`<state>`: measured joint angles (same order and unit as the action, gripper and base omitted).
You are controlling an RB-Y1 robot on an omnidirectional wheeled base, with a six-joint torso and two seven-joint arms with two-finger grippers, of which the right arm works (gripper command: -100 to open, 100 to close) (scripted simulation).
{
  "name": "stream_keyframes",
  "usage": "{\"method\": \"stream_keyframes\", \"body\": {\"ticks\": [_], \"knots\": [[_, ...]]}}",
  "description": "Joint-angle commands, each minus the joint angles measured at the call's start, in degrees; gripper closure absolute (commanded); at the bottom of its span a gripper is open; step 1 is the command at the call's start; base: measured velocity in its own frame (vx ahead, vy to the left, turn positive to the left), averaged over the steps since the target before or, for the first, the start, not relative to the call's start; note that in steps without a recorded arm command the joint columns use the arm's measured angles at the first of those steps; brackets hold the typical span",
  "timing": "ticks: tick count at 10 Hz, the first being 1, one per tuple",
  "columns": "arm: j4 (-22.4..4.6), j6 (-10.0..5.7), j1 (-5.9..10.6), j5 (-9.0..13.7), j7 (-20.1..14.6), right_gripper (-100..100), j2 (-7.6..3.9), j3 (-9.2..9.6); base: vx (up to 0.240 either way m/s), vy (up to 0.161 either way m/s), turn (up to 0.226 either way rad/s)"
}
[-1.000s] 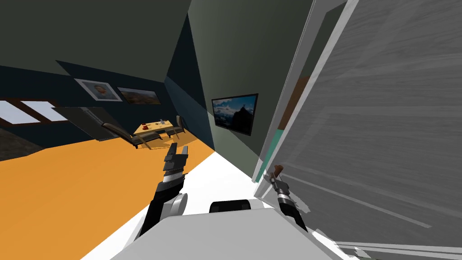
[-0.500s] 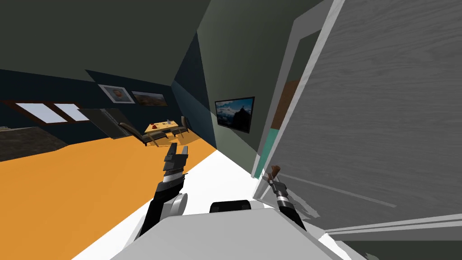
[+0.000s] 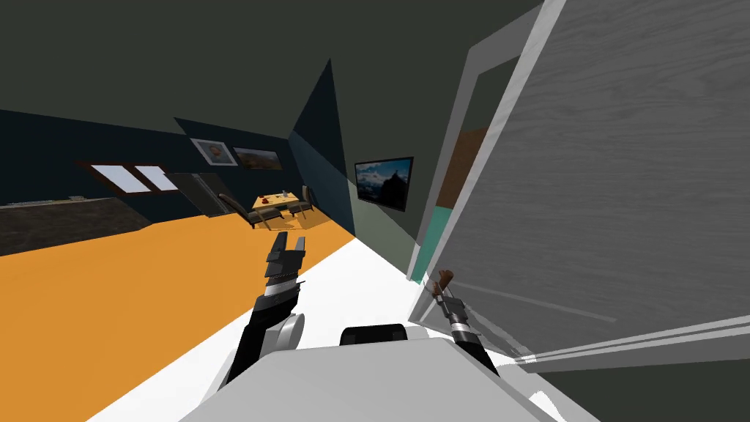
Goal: Pull the door open
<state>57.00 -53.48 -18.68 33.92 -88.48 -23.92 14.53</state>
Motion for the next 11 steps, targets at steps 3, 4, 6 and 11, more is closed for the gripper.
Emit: {"method": "stream_keyframes", "body": {"ticks": [3, 4, 6, 11], "knots": [[0.2, -1.26, -1.21, -1.1, -1.6, 100, -1.26, 1.89, -0.199, -0.016, 0.096], [0.0, -1.83, -1.44, -1.3, -2.1, 100, -1.68, 2.31, -0.263, -0.017, 0.138], [-0.5, -3.77, -2.21, -2.2, -3.8, 100, -3.08, 3.75, -0.277, -0.041, 0.151], [-1.5, -6.05, -2.98, -3.2, -5.8, 100, -4.66, 5.48, -0.184, -0.011, 0.082]]}}
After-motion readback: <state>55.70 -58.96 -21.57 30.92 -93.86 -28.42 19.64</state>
